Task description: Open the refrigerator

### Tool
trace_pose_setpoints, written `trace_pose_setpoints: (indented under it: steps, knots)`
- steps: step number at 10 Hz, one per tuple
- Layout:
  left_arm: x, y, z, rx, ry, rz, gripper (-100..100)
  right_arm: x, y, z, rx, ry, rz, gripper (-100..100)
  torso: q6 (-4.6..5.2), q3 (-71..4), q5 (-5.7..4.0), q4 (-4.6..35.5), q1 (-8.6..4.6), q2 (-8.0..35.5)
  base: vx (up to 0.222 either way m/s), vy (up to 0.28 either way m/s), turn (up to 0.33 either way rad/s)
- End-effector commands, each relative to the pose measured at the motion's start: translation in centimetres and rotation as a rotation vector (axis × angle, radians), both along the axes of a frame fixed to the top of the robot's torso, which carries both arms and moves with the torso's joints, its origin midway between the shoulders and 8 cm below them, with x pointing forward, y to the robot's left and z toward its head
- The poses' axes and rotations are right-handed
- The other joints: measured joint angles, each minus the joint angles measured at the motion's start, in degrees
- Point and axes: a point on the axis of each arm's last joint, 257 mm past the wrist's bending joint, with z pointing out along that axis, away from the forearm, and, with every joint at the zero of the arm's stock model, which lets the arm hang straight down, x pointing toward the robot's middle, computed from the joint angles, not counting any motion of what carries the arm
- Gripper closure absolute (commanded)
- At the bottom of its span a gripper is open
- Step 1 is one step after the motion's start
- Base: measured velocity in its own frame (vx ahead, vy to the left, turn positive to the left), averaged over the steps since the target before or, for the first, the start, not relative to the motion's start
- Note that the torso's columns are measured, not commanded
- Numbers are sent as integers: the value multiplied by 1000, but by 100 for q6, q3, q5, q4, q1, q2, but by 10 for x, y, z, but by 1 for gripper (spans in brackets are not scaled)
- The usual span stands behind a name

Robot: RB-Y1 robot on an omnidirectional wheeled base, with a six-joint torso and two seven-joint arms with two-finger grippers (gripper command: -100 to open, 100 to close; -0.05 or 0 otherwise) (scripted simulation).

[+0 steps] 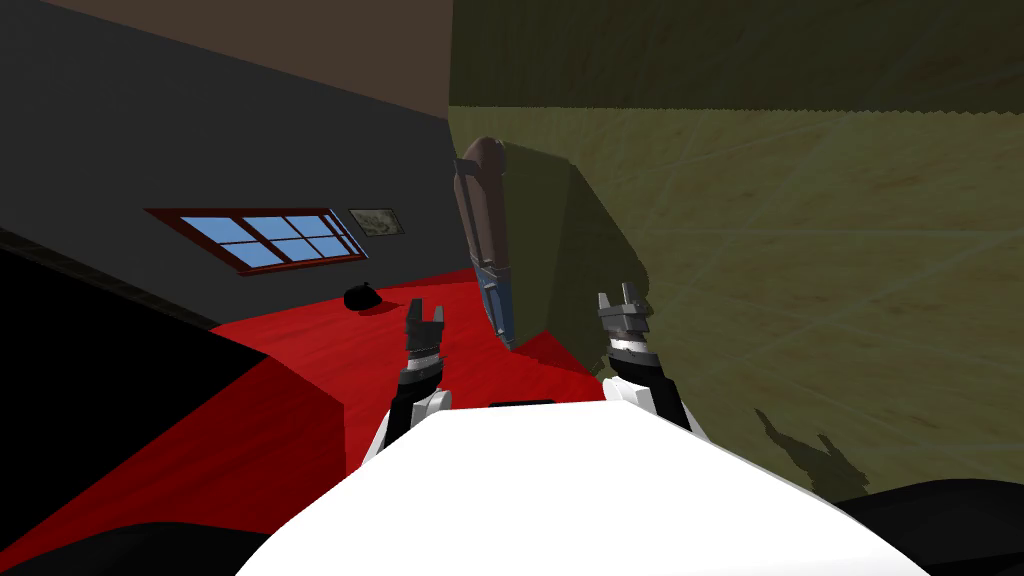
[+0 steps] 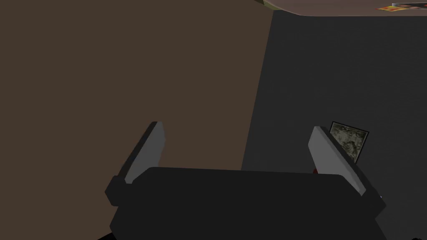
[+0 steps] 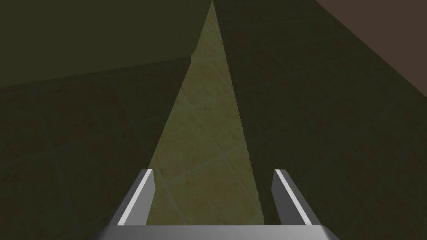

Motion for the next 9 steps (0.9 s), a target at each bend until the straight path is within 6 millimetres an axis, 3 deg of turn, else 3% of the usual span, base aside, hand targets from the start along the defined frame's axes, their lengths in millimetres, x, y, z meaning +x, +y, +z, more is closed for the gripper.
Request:
trace_pose_setpoints:
  steps: [1,9]
  knots:
    - [0,0,0,0,0,0,0,0,0,0,0,0,0,0,0,-467,0,235,0,232,0,0,0]
    - [0,0,0,0,0,0,0,0,0,0,0,0,0,0,0,-7073,0,3537,0,3539,0,0,0]
